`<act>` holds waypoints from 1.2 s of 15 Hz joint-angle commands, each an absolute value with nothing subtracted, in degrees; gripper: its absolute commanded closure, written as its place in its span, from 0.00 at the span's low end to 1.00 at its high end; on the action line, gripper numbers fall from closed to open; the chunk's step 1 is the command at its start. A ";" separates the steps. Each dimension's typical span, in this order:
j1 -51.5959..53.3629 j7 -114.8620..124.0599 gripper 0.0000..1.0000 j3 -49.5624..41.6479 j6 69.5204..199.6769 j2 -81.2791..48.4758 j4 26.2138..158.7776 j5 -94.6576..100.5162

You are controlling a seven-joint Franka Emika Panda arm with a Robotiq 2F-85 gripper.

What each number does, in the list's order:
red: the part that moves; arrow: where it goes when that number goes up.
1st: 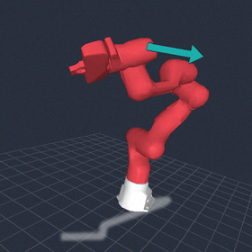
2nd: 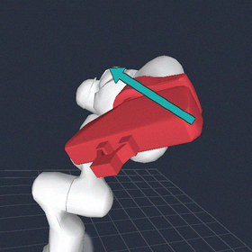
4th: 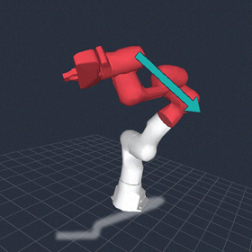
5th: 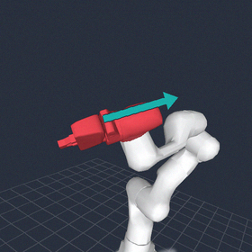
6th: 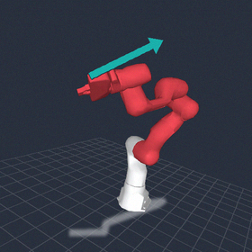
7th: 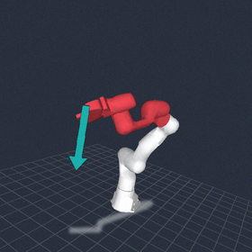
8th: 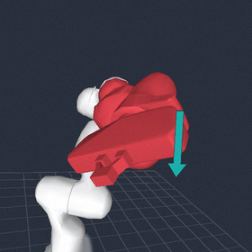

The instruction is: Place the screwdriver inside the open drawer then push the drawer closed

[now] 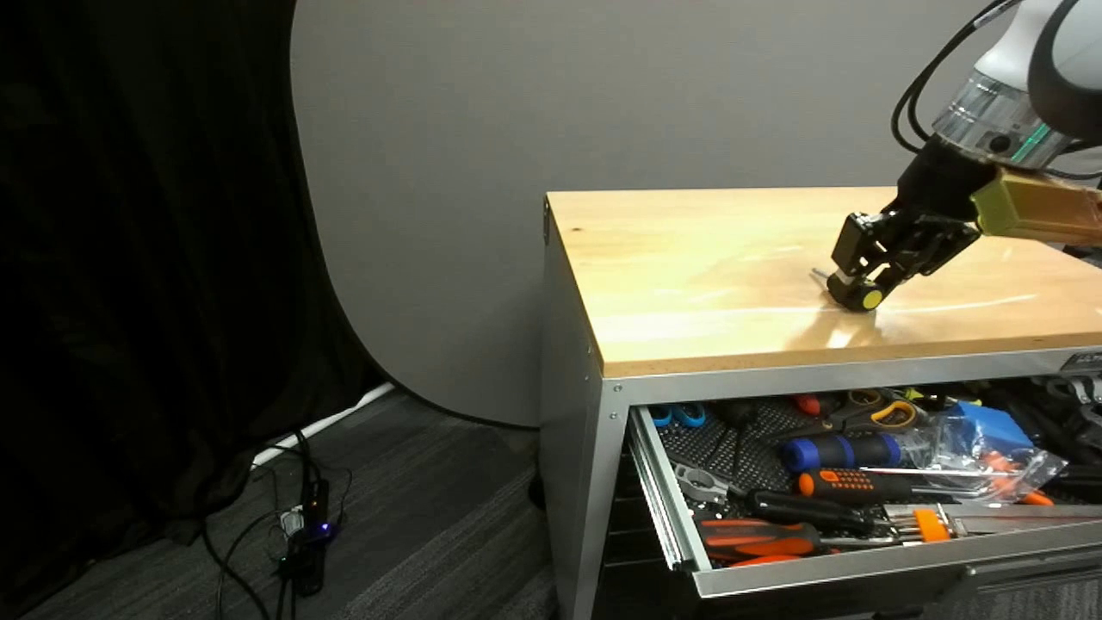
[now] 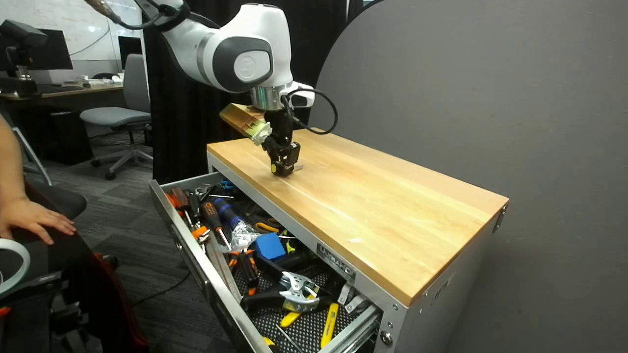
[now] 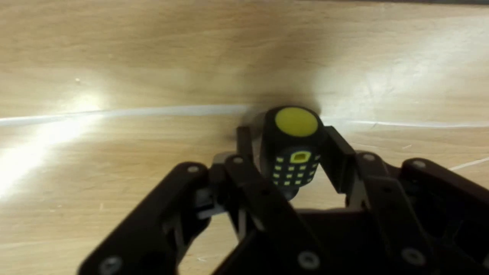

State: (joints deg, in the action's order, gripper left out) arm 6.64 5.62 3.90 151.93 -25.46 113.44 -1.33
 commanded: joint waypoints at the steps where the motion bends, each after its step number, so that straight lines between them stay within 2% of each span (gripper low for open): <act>1: 6.36 6.25 0.83 3.51 149.79 -23.85 114.59 -1.77; 2: 5.92 6.37 0.89 3.31 149.52 -23.03 115.38 -2.04; 10: 5.58 14.24 0.87 -2.12 145.76 -9.56 131.15 2.15; 13: 4.36 14.39 0.87 -1.55 142.90 -5.11 137.16 1.87; 18: 4.48 12.82 0.88 0.83 150.08 -4.16 142.21 -1.18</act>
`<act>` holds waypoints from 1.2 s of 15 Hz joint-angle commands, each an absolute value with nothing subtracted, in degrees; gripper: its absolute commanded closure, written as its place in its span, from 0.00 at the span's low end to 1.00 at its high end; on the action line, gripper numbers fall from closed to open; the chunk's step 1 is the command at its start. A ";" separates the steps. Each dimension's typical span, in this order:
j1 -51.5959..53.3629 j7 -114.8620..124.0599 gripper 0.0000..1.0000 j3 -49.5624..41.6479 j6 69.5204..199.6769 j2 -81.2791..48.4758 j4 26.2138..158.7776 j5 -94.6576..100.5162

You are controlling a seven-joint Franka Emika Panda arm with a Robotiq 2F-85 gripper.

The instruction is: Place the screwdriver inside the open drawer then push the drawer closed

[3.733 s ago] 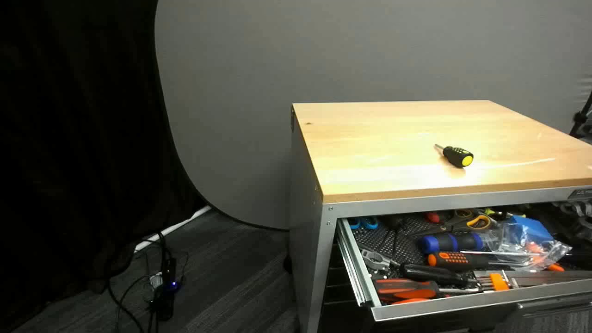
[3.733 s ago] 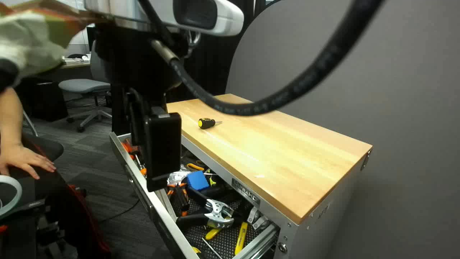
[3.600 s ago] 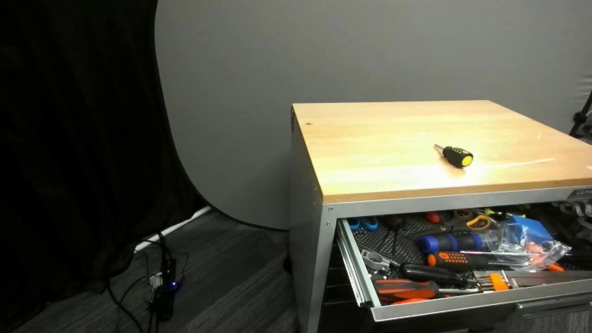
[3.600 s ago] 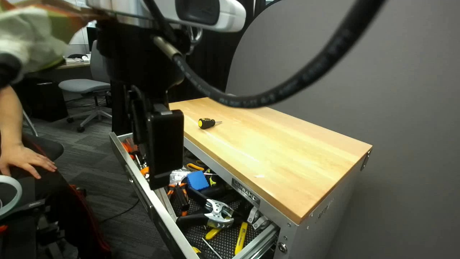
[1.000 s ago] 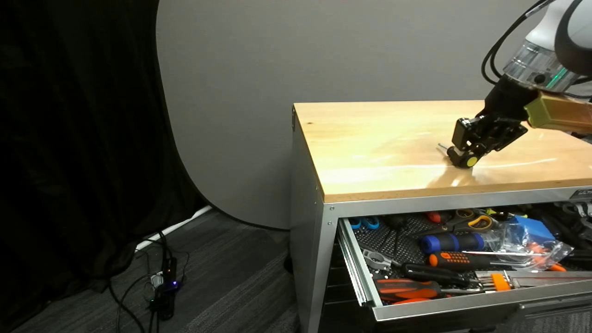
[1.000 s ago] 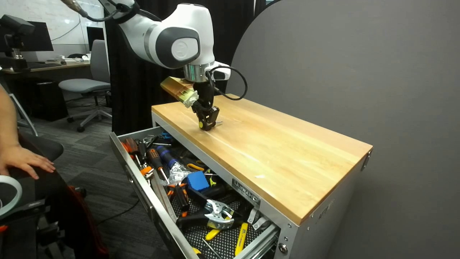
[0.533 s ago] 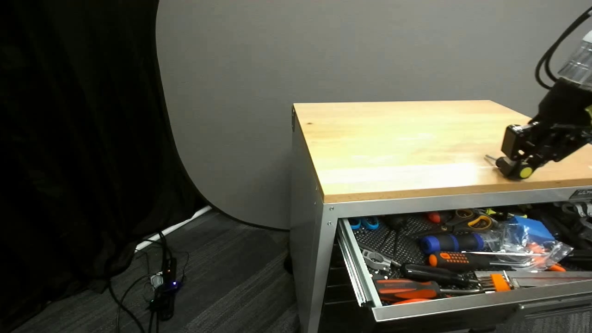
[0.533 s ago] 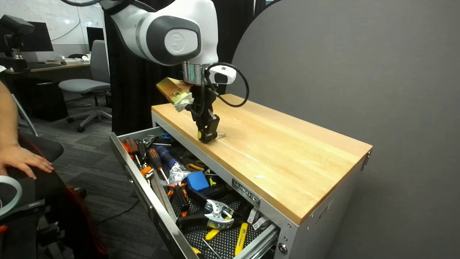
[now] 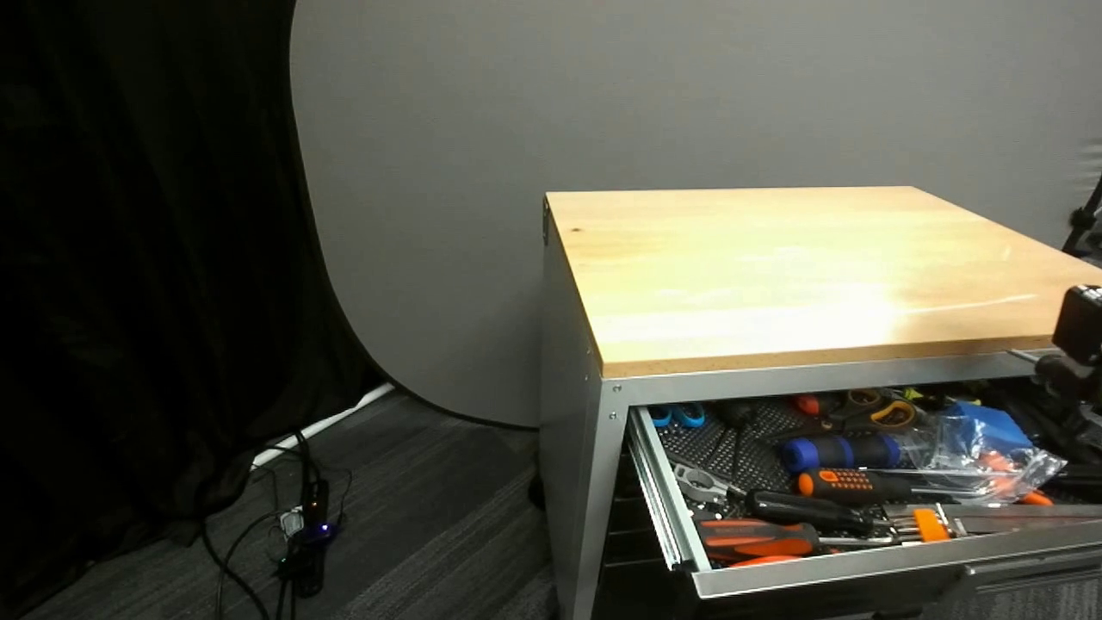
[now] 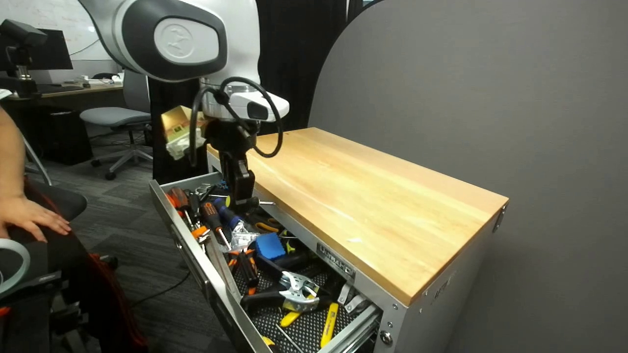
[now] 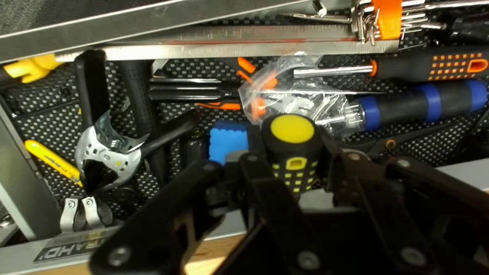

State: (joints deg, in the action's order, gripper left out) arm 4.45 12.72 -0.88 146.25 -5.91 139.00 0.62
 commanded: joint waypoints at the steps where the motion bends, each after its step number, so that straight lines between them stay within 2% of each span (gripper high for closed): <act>1: 4.65 12.62 0.88 1.35 150.60 -4.75 142.39 -1.30; 2: 4.71 12.21 0.41 1.90 151.12 -5.27 142.61 -1.83; 4: 4.63 12.26 0.36 2.55 152.44 -5.81 142.95 -2.41; 7: 3.59 8.45 0.11 3.13 150.79 -6.51 142.42 -5.94; 9: 1.84 0.66 0.00 3.23 142.10 -8.03 140.10 -10.37; 15: -0.10 0.87 0.00 -0.77 124.65 -14.98 136.63 -1.65; 16: 0.15 0.90 0.25 -0.93 125.25 -16.20 136.73 0.10; 17: 0.50 1.95 0.26 -1.18 125.82 -17.35 136.57 1.70; 18: 0.98 3.08 0.32 -1.35 127.27 -18.44 136.64 3.33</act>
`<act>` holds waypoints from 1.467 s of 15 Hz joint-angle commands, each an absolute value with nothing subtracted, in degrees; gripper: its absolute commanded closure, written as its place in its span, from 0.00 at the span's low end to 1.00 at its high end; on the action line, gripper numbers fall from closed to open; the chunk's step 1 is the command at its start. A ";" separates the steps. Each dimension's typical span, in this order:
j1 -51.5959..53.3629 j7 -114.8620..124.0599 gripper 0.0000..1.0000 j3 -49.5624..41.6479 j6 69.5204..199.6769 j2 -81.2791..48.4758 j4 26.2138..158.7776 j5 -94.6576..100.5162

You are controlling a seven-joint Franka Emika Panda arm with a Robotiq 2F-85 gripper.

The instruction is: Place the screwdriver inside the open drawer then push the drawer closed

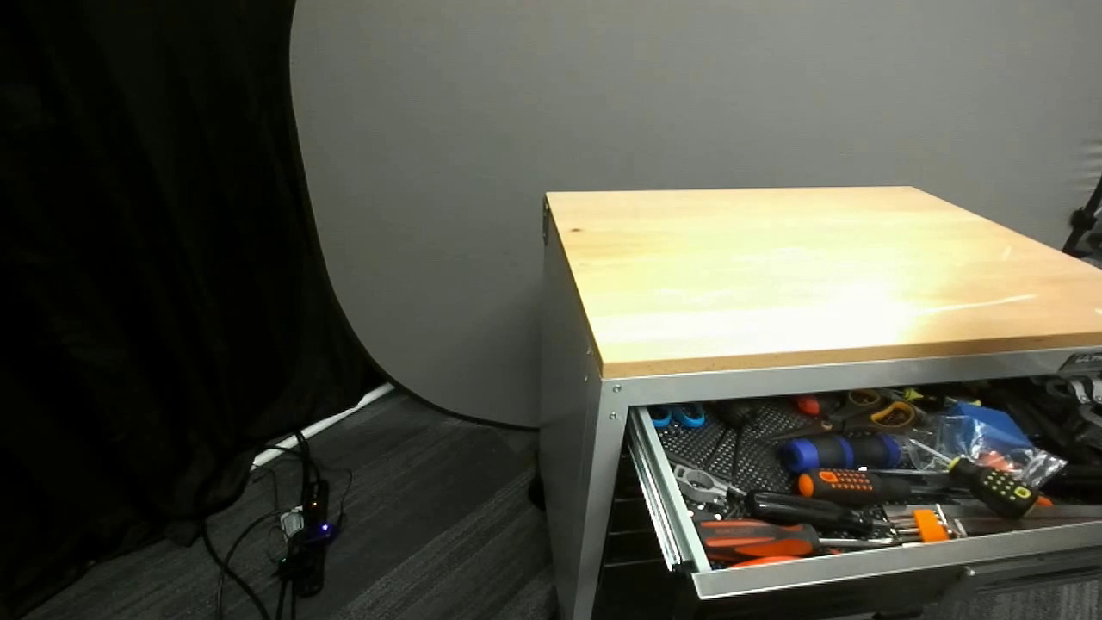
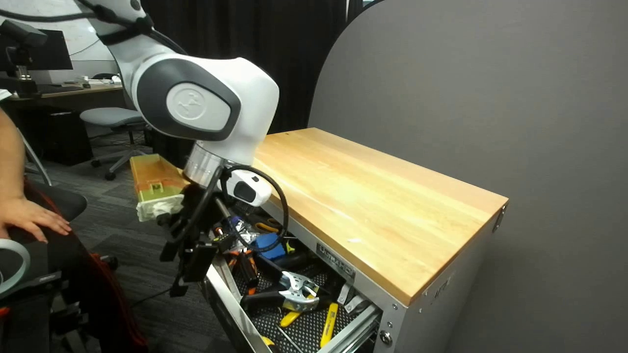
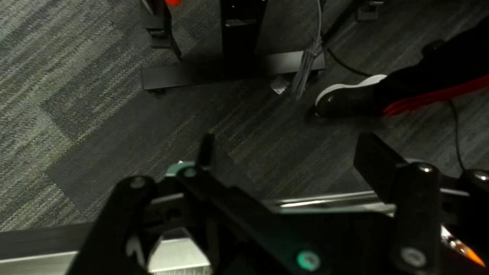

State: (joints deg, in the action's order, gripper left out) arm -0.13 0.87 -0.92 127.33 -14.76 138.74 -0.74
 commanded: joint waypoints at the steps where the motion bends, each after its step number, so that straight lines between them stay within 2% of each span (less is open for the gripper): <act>1: 1.63 5.32 0.42 -1.66 129.40 -19.29 136.88 5.19; 8: 4.13 16.42 0.96 -1.97 146.14 -19.50 140.46 6.25; 11: 4.94 20.05 1.00 -1.61 153.58 -19.80 141.43 3.67; 17: 10.46 28.97 0.94 -4.43 171.15 -22.31 142.42 2.75; 22: 17.17 31.35 0.97 -8.65 185.23 -25.87 142.18 -3.50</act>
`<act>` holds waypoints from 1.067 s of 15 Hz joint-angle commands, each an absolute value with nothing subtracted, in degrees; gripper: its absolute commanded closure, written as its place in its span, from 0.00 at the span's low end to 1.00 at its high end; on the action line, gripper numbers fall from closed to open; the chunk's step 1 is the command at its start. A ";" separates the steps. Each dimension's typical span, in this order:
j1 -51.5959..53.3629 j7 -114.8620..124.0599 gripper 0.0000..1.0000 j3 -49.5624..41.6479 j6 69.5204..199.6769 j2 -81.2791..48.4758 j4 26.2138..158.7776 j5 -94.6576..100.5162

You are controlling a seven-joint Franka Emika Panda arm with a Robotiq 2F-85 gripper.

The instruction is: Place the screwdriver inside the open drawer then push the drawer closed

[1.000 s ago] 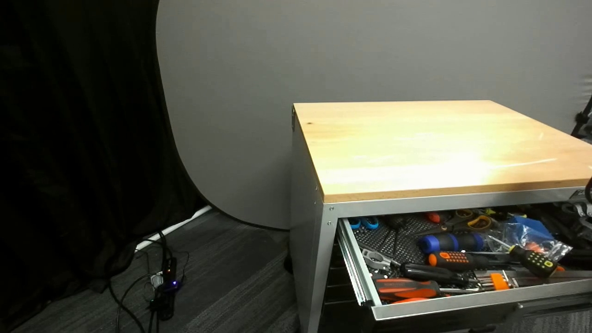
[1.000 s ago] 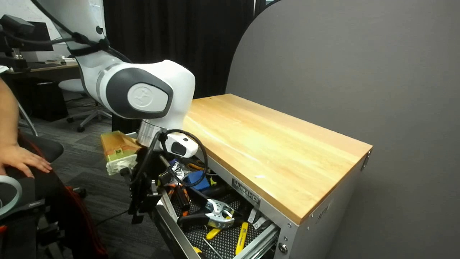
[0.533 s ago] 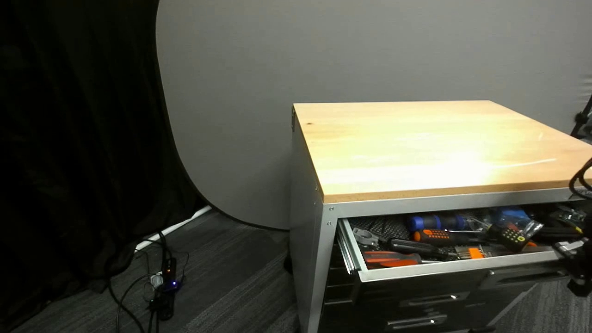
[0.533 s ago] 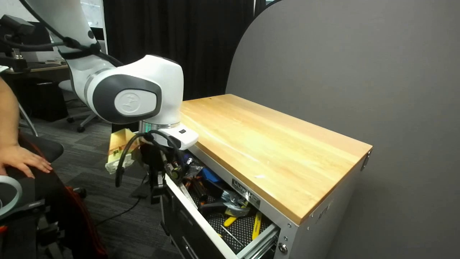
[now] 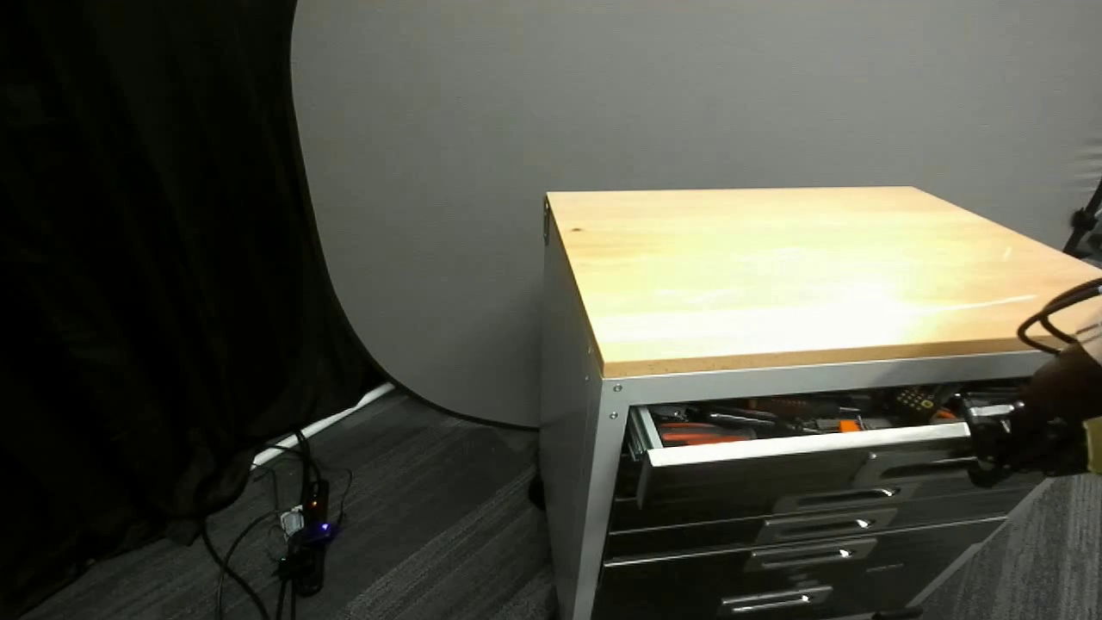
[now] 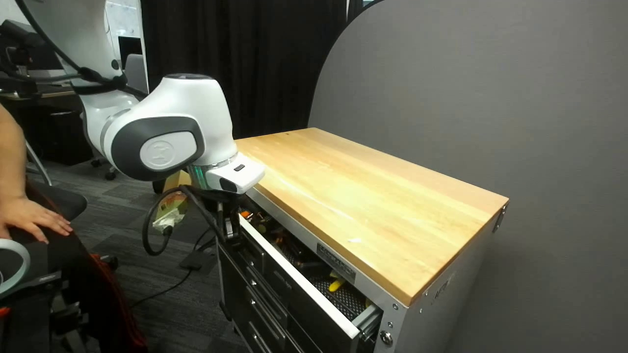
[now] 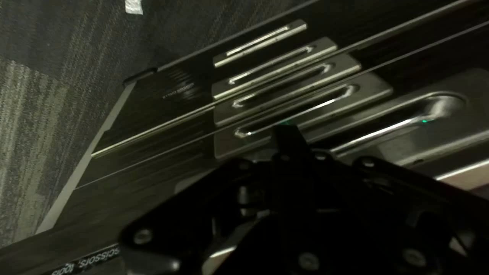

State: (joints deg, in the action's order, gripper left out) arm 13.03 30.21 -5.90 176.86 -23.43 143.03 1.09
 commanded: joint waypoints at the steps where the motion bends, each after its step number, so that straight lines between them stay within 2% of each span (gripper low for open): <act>1: 18.13 30.75 0.95 -9.02 187.89 -26.44 142.29 -5.99; 4: 19.49 28.89 0.97 -8.41 195.48 -28.06 142.95 -13.44; 8: 16.94 27.55 0.95 -2.99 203.21 -30.21 142.97 -19.95; 16: 9.89 28.47 0.95 6.51 213.03 -31.41 143.95 -19.67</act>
State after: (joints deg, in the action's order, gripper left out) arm 12.54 29.23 3.32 207.77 -31.14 144.18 -19.74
